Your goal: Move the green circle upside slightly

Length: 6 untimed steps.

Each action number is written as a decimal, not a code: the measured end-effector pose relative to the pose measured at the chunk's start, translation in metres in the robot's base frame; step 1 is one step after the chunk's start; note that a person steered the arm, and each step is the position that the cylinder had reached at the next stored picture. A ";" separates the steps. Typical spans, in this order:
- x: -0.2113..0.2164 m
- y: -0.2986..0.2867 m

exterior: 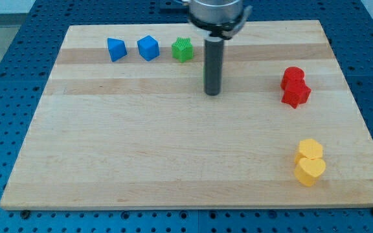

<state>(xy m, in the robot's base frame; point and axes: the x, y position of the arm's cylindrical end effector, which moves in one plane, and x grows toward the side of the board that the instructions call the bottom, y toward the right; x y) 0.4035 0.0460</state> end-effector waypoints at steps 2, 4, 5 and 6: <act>0.000 -0.016; 0.000 -0.025; -0.012 -0.025; -0.032 -0.025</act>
